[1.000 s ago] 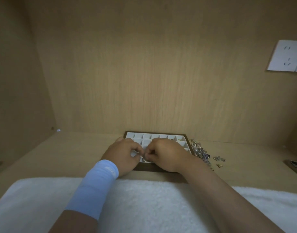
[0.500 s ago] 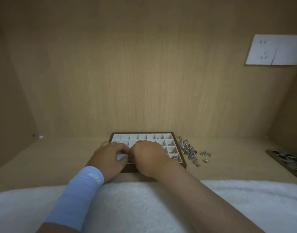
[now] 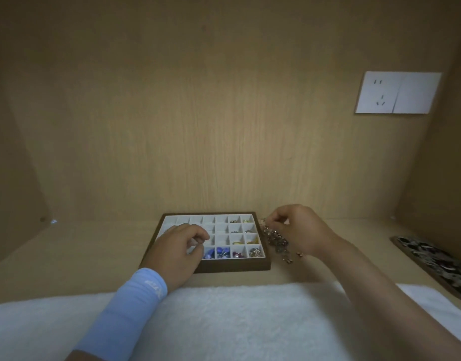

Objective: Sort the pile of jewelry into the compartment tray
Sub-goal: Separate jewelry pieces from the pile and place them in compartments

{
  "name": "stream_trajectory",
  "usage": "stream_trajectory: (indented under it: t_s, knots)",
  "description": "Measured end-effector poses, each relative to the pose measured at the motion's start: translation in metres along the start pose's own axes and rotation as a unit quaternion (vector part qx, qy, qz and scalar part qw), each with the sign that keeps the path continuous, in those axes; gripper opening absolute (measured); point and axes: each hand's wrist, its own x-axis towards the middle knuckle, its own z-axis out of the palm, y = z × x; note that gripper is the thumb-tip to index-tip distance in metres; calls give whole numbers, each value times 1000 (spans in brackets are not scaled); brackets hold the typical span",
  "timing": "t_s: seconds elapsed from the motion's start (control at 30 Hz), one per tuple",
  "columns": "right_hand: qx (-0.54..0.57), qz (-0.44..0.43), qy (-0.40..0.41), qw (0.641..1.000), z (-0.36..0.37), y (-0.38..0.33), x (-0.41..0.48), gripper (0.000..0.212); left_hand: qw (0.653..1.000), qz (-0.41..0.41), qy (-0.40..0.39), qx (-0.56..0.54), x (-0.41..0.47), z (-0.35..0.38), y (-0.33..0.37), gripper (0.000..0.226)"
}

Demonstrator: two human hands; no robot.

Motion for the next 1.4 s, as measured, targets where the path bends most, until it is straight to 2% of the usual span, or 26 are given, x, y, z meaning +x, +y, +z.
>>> stream_trajectory:
  t_s: [0.1,0.23,0.4,0.63,0.73,0.9,1.07,1.2,1.3,1.4]
  knots:
    - [-4,36,-10,999,-9,35,-12,17,1000,14,-15,2,4,11,17,25]
    - [1,44,-50,998,-12,64,-23,30,996,78,-33,25,16,31,48,22]
    - [5,35,-79,996,-8,73,-25,24,983,161,-69,62,36,63,90,24]
    - [29,24,-77,996,-8,80,-25,13,962,200,-123,141,48,98,114,24]
    - [40,24,-62,997,-5,83,-21,7,963,193,-126,138,48,103,109,22]
    - [132,29,-39,990,0,82,-19,19,975,169,-114,85,47,104,97,18]
    - [263,62,4,963,1,72,-21,4,992,111,-42,-46,53,95,92,16]
    - [355,71,8,932,2,55,-23,8,978,30,-63,-194,52,87,91,21]
    - [387,74,7,919,8,43,-25,10,971,10,-42,-233,51,86,92,16]
    - [413,83,39,906,15,36,-24,11,967,2,-12,-256,53,85,89,8]
